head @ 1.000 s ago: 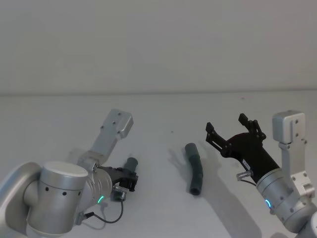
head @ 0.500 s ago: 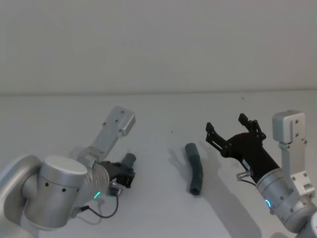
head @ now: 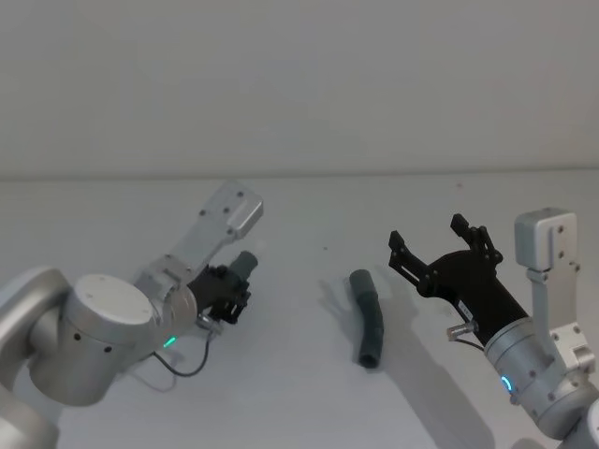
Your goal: Use both hands to pick up one end of the pipe from the table, align the ends, and insert them.
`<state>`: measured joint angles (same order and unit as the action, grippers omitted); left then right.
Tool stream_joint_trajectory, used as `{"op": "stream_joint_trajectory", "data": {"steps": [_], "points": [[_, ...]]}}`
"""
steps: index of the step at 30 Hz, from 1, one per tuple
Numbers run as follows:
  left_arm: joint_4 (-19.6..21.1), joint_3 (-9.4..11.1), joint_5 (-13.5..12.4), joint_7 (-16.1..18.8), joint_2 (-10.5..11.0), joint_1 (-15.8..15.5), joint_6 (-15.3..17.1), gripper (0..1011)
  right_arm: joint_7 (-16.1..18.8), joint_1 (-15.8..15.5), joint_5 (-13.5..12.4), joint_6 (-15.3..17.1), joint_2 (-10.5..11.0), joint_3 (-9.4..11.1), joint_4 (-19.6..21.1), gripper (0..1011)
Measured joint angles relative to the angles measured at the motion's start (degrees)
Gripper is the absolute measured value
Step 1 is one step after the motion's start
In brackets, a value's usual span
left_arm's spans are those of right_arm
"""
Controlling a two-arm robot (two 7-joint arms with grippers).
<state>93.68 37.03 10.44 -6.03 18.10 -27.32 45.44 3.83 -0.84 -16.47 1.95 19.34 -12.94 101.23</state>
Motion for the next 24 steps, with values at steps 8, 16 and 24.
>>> {"op": "stream_joint_trajectory", "data": {"steps": [8, 16, 24], "points": [[-2.23, 2.6, -3.08, -3.74, 3.26, -3.21, -8.12, 325, 0.0, 0.0, 0.0, 0.0, 0.0, 0.0, 0.0, 1000], [-4.49, 4.65, -6.24, -6.71, 6.13, -6.03, -16.77, 325, 0.0, 0.0, 0.0, 0.0, 0.0, 0.0, 0.0, 1001], [-6.86, 6.3, -9.49, -8.94, 8.84, -8.51, -26.26, 327, 0.0, 0.0, 0.0, 0.0, 0.0, 0.0, 0.0, 1001]]}}
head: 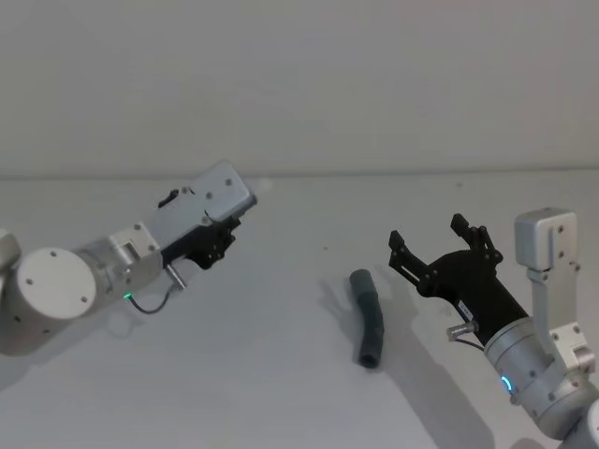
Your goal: Use both hands to pick up one end of the pipe from the table, align the ends, and insert them.
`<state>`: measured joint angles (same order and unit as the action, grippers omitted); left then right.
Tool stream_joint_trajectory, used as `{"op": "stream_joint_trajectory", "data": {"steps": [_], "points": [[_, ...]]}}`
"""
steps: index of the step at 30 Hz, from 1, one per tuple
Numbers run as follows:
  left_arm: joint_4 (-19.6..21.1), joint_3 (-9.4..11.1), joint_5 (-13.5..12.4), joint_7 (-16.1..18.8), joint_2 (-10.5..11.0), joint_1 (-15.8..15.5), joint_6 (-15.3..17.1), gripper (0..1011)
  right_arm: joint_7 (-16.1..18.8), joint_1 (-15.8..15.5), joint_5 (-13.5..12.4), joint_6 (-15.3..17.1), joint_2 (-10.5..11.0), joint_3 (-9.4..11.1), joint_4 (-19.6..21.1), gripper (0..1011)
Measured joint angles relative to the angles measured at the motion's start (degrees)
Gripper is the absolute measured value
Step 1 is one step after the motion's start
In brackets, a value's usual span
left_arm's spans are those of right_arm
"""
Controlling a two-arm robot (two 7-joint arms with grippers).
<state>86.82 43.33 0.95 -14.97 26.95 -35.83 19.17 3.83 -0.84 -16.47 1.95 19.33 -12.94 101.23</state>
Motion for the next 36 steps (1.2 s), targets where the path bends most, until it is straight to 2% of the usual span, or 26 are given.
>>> {"op": "stream_joint_trajectory", "data": {"steps": [1, 4, 7, 11, 12, 16, 18, 21, 24, 25, 28, 33, 35, 36], "points": [[-0.43, 0.27, -0.77, -0.4, 0.46, -0.42, -2.16, 325, 0.0, 0.0, 0.0, 0.0, 0.0, 0.0, 0.0, 1001], [-1.12, 0.69, -1.74, -0.85, 1.24, -1.12, -4.89, 325, 0.0, 0.0, 0.0, 0.0, 0.0, 0.0, 0.0, 1001], [-2.29, 1.39, -3.66, -1.56, 2.43, -2.22, -9.92, 325, 0.0, 0.0, 0.0, 0.0, 0.0, 0.0, 0.0, 1001], [-3.4, 2.12, -5.72, -2.07, 3.51, -3.28, -14.86, 325, 0.0, 0.0, 0.0, 0.0, 0.0, 0.0, 0.0, 1000], [-3.94, 2.45, -6.71, -2.21, 3.96, -3.76, -17.09, 325, 0.0, 0.0, 0.0, 0.0, 0.0, 0.0, 0.0, 1001], [-5.01, 3.04, -8.51, -2.4, 4.78, -4.74, -20.83, 325, 0.0, 0.0, 0.0, 0.0, 0.0, 0.0, 0.0, 1001], [-6.04, 3.62, -10.59, -2.42, 5.44, -5.64, -24.81, 325, 0.0, 0.0, 0.0, 0.0, 0.0, 0.0, 0.0, 1001], [-6.68, 3.97, -11.63, -2.38, 5.79, -6.17, -26.64, 325, 0.0, 0.0, 0.0, 0.0, 0.0, 0.0, 0.0, 1001], [-8.56, 4.95, -15.15, -1.7, 6.57, -7.62, -32.45, 327, 0.0, 0.0, 0.0, 0.0, 0.0, 0.0, 0.0, 1001], [-8.56, 4.95, -15.15, -1.7, 6.57, -7.62, -32.45, 325, 0.0, 0.0, 0.0, 0.0, 0.0, 0.0, 0.0, 1001], [-9.91, 5.5, -17.75, -0.81, 6.95, -8.57, -36.43, 325, 0.0, 0.0, 0.0, 0.0, 0.0, 0.0, 0.0, 1001], [-12.69, 6.62, -23.04, 1.68, 7.41, -10.38, -43.5, 325, 0.0, 0.0, 0.0, 0.0, 0.0, 0.0, 0.0, 1001], [-13.45, 6.88, -24.29, 2.39, 7.5, -10.83, -44.97, 325, 0.0, 0.0, 0.0, 0.0, 0.0, 0.0, 0.0, 1001], [-14.36, 7.18, -26.15, 3.54, 7.57, -11.39, -47.14, 325, 0.0, 0.0, 0.0, 0.0, 0.0, 0.0, 0.0, 1001]]}}
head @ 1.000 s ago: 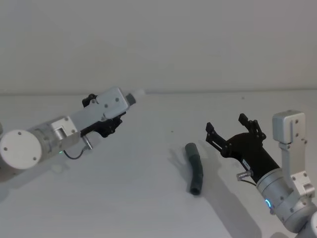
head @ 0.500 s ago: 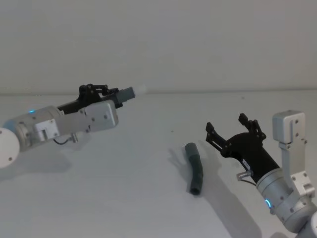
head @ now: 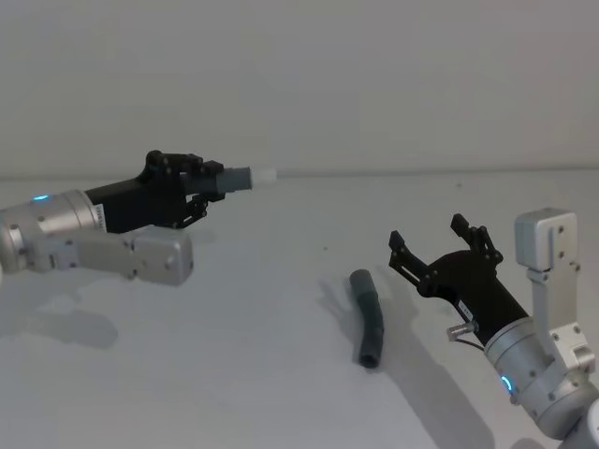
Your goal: Use both hands to pick up one end of the pipe from the table, align the ends, and insert them.
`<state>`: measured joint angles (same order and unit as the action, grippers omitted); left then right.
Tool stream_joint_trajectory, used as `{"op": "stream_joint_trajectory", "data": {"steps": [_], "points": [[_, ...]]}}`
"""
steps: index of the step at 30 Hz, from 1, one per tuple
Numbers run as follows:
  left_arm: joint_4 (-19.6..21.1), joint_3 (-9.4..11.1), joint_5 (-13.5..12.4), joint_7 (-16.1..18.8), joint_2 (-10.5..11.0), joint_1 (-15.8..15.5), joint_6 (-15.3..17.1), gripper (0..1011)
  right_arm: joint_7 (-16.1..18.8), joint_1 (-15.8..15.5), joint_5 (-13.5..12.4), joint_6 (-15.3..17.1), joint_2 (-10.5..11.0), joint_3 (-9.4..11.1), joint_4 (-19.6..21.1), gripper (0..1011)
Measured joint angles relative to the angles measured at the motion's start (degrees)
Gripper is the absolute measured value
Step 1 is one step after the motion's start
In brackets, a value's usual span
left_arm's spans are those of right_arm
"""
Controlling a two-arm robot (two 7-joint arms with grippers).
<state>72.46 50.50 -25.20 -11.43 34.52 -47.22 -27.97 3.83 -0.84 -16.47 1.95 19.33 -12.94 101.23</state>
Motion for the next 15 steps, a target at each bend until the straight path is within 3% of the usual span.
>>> {"op": "stream_joint_trajectory", "data": {"steps": [6, 7, 9, 11, 12, 13, 14, 15], "points": [[-2.92, 0.86, -6.5, 4.45, 0.11, -1.71, -6.31, 325, 0.0, 0.0, 0.0, 0.0, 0.0, 0.0, 0.0, 1001], [-3.9, 1.13, -8.88, 6.33, 0.11, -2.26, -8.25, 325, 0.0, 0.0, 0.0, 0.0, 0.0, 0.0, 0.0, 1001], [-4.59, 1.34, -10.96, 7.97, 0.11, -2.63, -9.79, 325, 0.0, 0.0, 0.0, 0.0, 0.0, 0.0, 0.0, 1001], [-6.57, 1.96, -15.92, 12.26, 0.05, -3.71, -12.98, 325, 0.0, 0.0, 0.0, 0.0, 0.0, 0.0, 0.0, 1001], [-6.57, 1.96, -15.92, 12.26, 0.05, -3.71, -12.98, 325, 0.0, 0.0, 0.0, 0.0, 0.0, 0.0, 0.0, 1001], [-7.47, 2.26, -18.81, 14.89, 0.0, -4.22, -14.56, 325, 0.0, 0.0, 0.0, 0.0, 0.0, 0.0, 0.0, 1001], [-7.93, 2.42, -19.64, 15.7, -0.04, -4.48, -14.99, 325, 0.0, 0.0, 0.0, 0.0, 0.0, 0.0, 0.0, 1000], [-8.85, 2.78, -22.69, 18.6, -0.11, -5.0, -16.41, 325, 0.0, 0.0, 0.0, 0.0, 0.0, 0.0, 0.0, 1001]]}}
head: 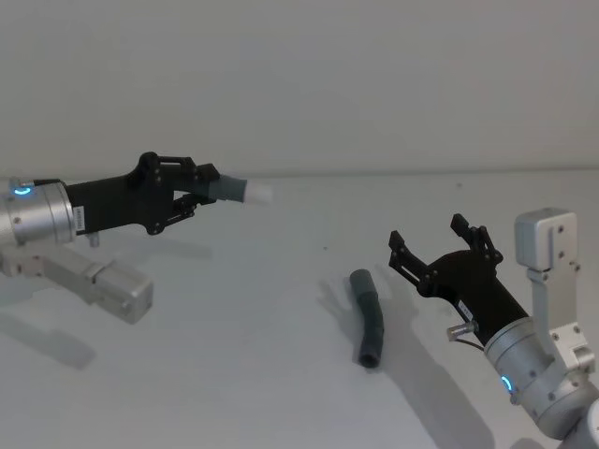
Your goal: Use both hands to pick up one end of the pipe from the table, align the ends, and insert them.
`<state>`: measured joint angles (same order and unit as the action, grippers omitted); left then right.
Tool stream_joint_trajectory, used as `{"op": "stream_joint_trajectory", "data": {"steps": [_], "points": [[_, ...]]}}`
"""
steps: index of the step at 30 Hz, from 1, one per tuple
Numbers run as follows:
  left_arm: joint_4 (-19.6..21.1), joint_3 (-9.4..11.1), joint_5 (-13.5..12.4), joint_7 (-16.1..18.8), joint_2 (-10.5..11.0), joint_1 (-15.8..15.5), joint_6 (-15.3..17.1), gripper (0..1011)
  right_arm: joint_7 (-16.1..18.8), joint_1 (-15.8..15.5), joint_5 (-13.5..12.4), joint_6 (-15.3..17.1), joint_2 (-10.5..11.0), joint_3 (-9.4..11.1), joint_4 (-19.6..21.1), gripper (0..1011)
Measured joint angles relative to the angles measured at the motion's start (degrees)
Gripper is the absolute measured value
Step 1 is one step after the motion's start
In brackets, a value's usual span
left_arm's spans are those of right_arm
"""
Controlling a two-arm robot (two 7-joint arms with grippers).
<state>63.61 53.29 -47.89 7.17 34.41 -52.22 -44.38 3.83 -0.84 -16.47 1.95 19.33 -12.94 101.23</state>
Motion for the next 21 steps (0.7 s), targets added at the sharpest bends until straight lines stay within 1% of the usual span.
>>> {"op": "stream_joint_trajectory", "data": {"steps": [2, 4, 7, 8, 9, 10, 14, 15, 17, 21], "points": [[-0.98, 0.43, -2.32, 2.27, -0.08, -0.6, -1.05, 325, 0.0, 0.0, 0.0, 0.0, 0.0, 0.0, 0.0, 1001], [-2.14, 0.95, -5.65, 5.53, -0.18, -1.25, -2.61, 325, 0.0, 0.0, 0.0, 0.0, 0.0, 0.0, 0.0, 1001], [-3.02, 1.35, -8.19, 7.95, -0.25, -1.77, -3.76, 325, 0.0, 0.0, 0.0, 0.0, 0.0, 0.0, 0.0, 1001], [-3.53, 1.57, -9.89, 9.61, -0.29, -2.08, -4.55, 325, 0.0, 0.0, 0.0, 0.0, 0.0, 0.0, 0.0, 1001], [-3.84, 1.69, -10.54, 10.25, -0.32, -2.26, -4.85, 325, 0.0, 0.0, 0.0, 0.0, 0.0, 0.0, 0.0, 1001], [-4.26, 1.86, -11.9, 11.52, -0.36, -2.5, -5.49, 325, 0.0, 0.0, 0.0, 0.0, 0.0, 0.0, 0.0, 1000], [-5.02, 2.16, -13.87, 13.47, -0.42, -2.96, -6.41, 325, 0.0, 0.0, 0.0, 0.0, 0.0, 0.0, 0.0, 1001], [-5.32, 2.29, -14.82, 14.4, -0.44, -3.14, -6.84, 325, 0.0, 0.0, 0.0, 0.0, 0.0, 0.0, 0.0, 1001], [-5.73, 2.47, -15.91, 15.42, -0.47, -3.35, -7.34, 325, 0.0, 0.0, 0.0, 0.0, 0.0, 0.0, 0.0, 1000], [-6.24, 2.68, -17.38, 16.86, -0.51, -3.63, -8.01, 325, 0.0, 0.0, 0.0, 0.0, 0.0, 0.0, 0.0, 1001]]}}
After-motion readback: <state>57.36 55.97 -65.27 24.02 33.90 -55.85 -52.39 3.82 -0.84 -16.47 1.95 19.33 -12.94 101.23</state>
